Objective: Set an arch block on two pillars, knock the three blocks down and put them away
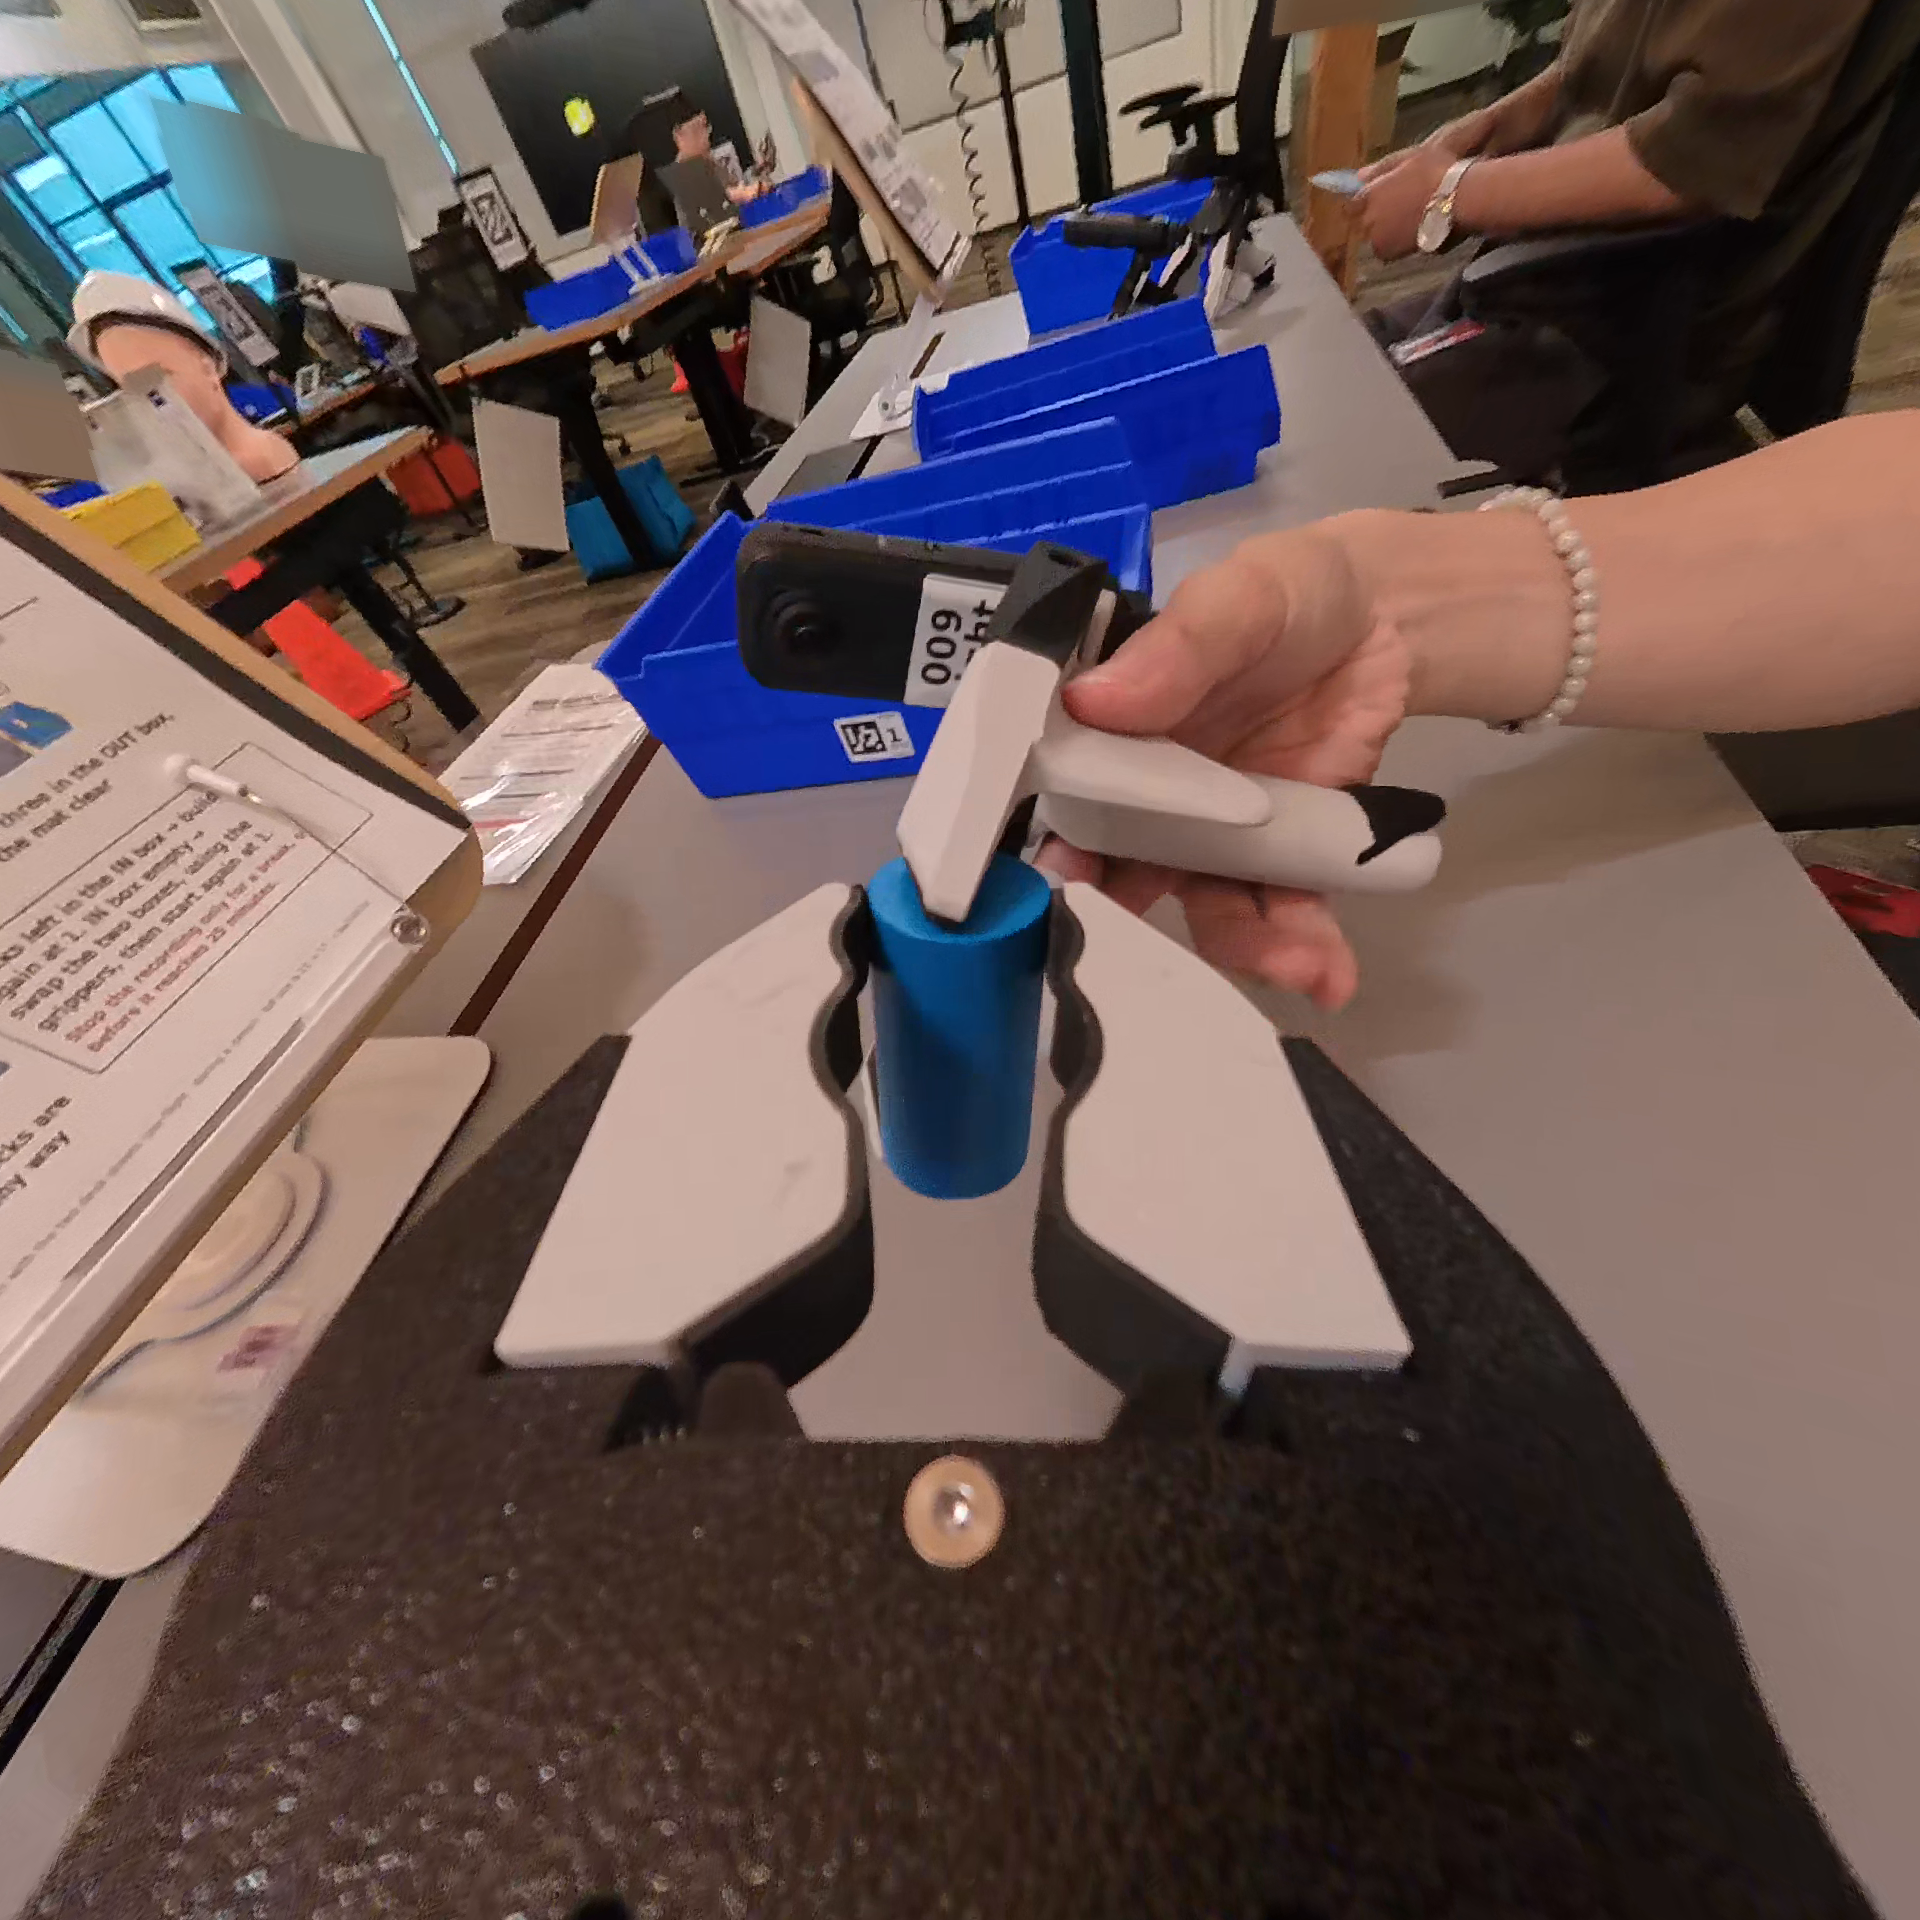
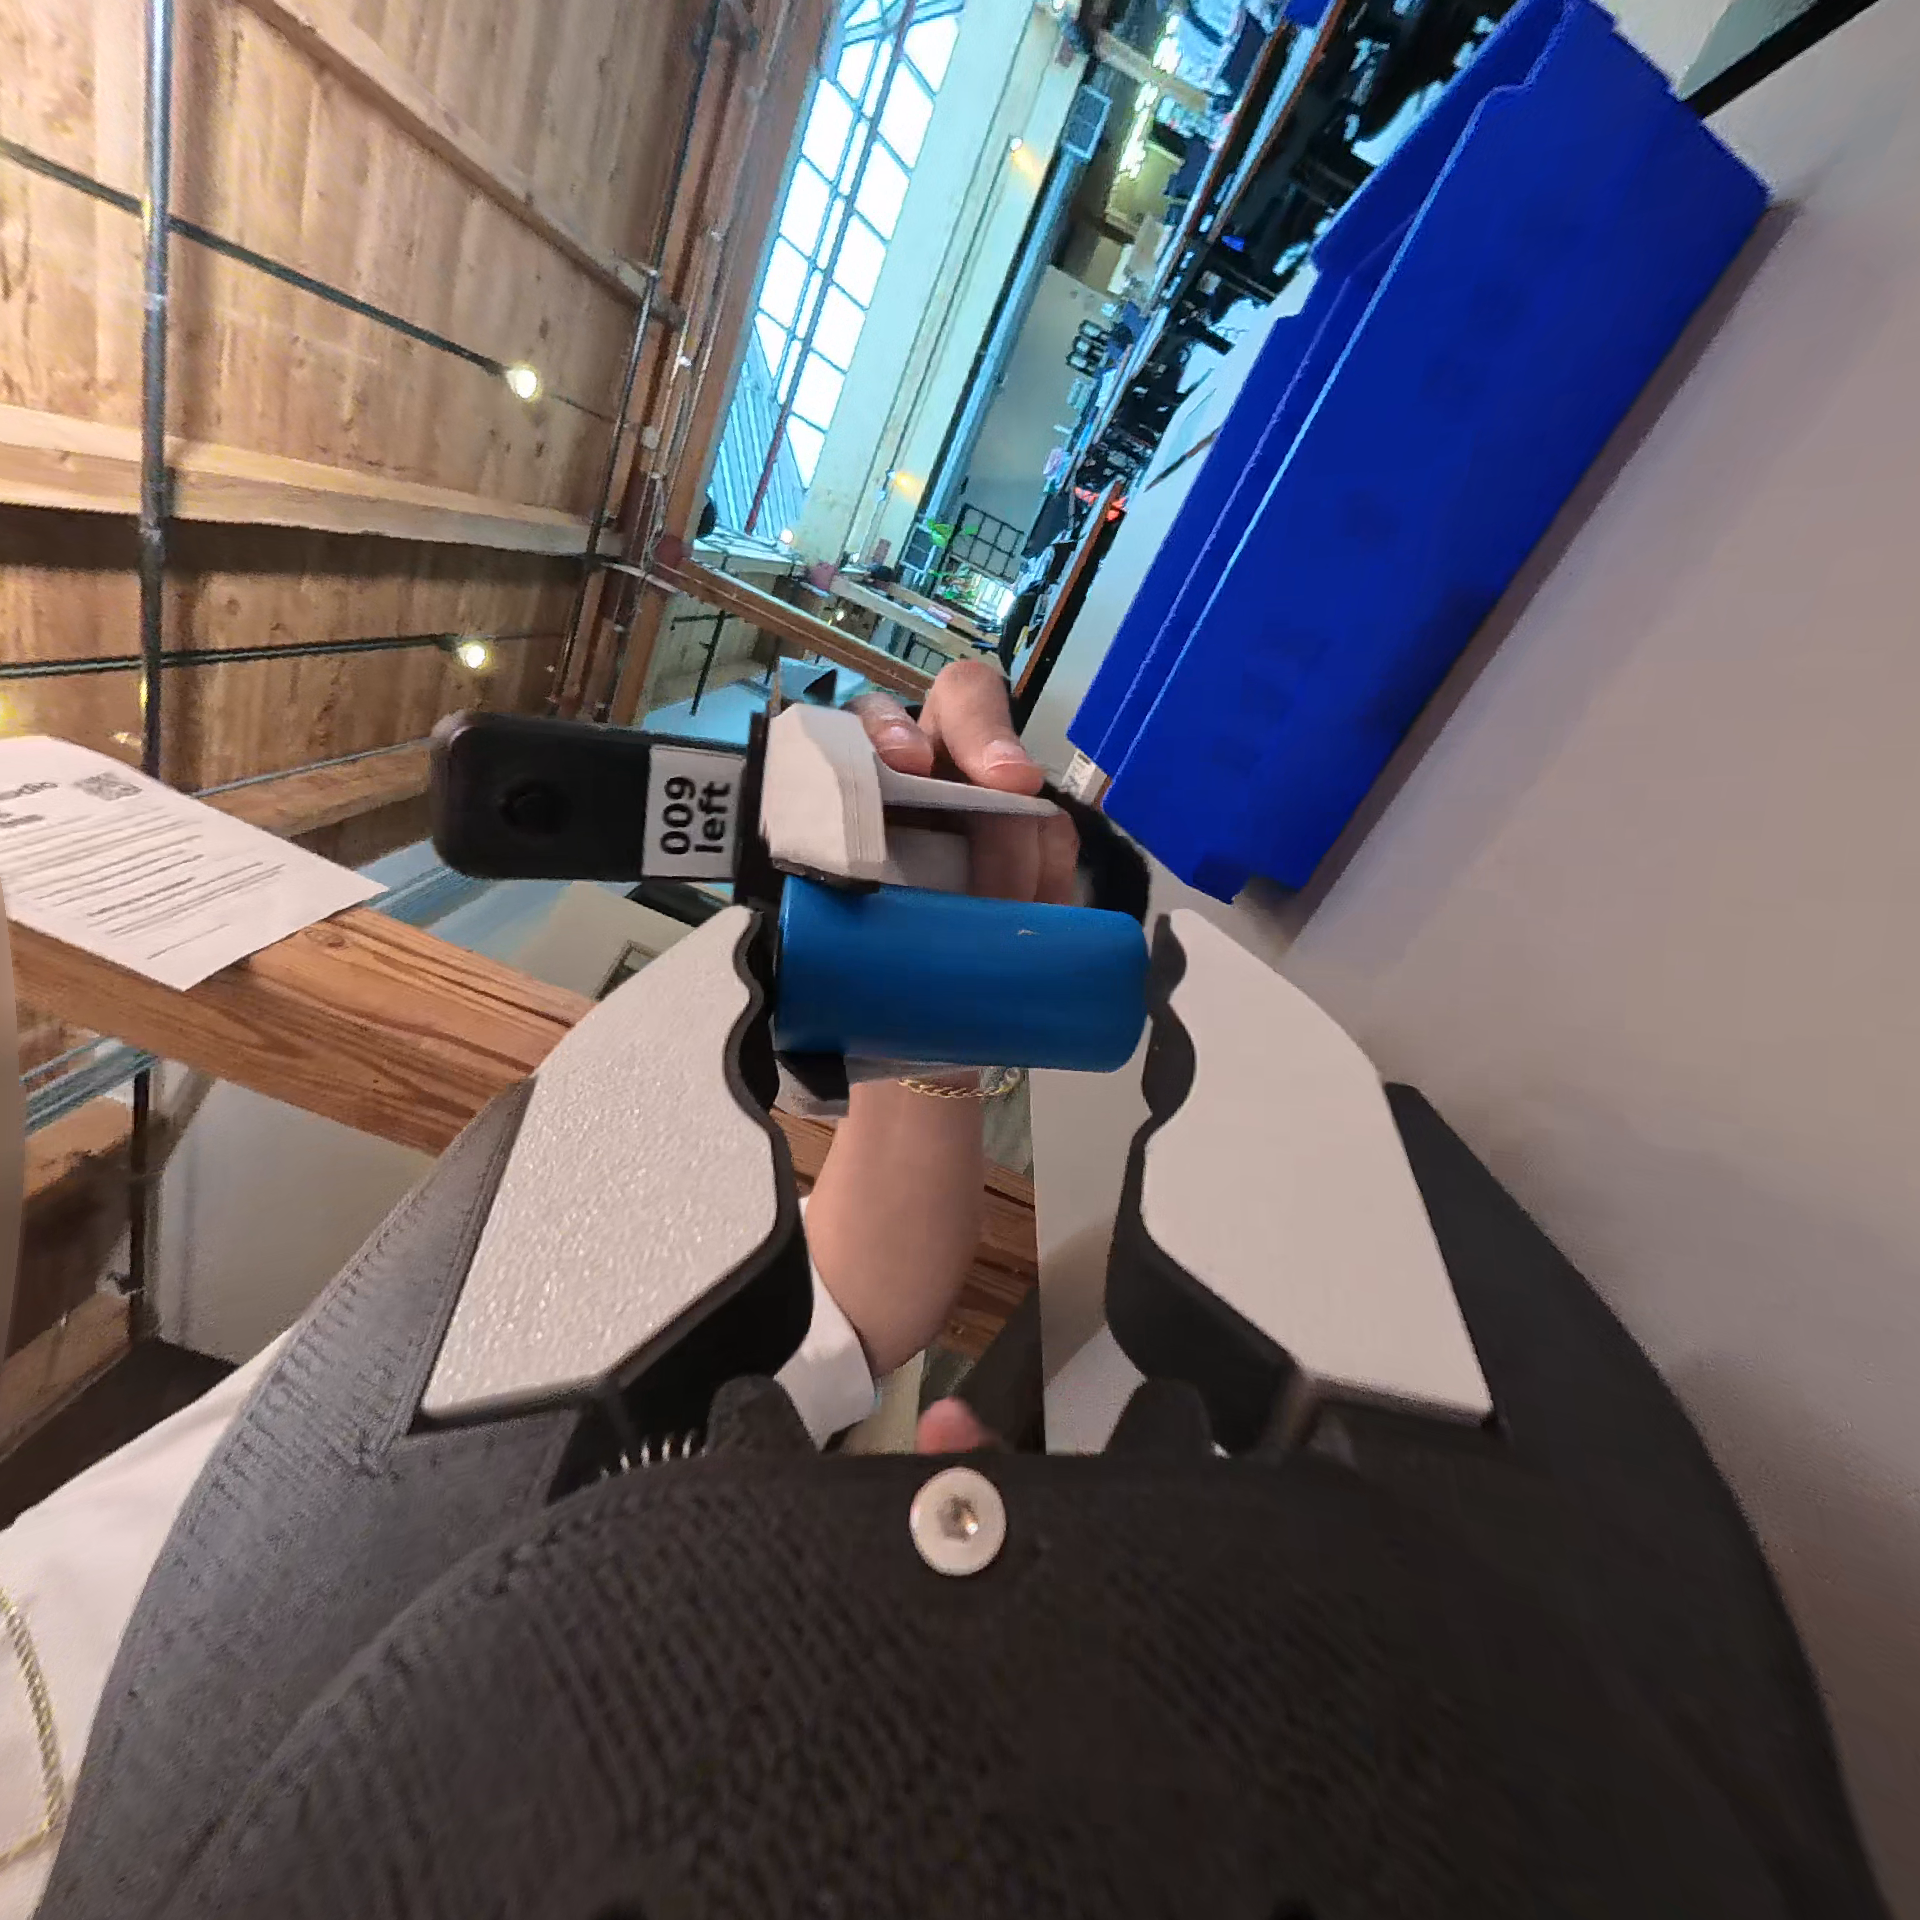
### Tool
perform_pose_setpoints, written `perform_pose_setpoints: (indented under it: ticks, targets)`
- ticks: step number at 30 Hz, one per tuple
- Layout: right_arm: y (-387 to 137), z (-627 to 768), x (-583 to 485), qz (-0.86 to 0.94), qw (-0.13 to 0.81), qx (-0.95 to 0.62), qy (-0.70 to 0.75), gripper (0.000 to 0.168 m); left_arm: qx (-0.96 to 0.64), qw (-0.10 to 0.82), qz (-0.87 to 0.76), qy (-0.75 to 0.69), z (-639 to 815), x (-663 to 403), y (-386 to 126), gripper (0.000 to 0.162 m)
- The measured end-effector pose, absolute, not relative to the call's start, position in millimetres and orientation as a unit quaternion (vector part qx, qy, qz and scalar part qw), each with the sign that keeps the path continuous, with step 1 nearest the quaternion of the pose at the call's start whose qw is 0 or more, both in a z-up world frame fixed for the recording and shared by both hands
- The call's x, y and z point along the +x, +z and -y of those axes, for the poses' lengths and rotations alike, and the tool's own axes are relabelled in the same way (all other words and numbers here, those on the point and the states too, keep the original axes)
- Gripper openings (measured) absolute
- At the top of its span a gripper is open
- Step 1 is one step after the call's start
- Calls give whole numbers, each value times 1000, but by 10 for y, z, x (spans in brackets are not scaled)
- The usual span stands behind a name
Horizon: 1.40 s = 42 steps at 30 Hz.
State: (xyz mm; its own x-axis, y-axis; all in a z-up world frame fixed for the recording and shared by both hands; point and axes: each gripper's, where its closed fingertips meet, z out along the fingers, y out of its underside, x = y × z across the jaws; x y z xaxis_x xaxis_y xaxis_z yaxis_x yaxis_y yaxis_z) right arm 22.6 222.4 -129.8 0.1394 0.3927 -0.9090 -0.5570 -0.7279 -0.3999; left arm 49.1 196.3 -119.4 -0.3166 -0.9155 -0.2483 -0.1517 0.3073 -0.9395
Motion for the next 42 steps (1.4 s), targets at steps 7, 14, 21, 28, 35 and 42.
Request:
perform_pose_setpoints:
  ticks: [7, 14, 21, 28, 35, 42]
  targets:
    - [-1210, -2200, 426, -85, 360, -641, 672, 69, -415, 462, -682, -387, -2055, 417, -1303, 46]
    - [-1164, -2131, 371, -68, 357, -636, 681, 70, -432, 448, -664, -415, -2021, 438, -1400, 32]
    - [-1167, -2138, 440, -68, 380, -631, 673, 69, -449, 463, -641, -417, -2041, 497, -1418, 29]
    - [-1083, -2090, 803, 128, 563, -691, 434, 79, -481, 419, -584, -502, -2001, 503, -1426, 29]
    - [-1029, -1931, 686, 294, 578, -678, 346, 70, -471, 403, -580, -528, -1919, 633, -1509, 29]
    - [-1097, -1922, 656, 330, 569, -678, 327, 45, -465, 395, -585, -535, -1862, 695, -1533, 29]
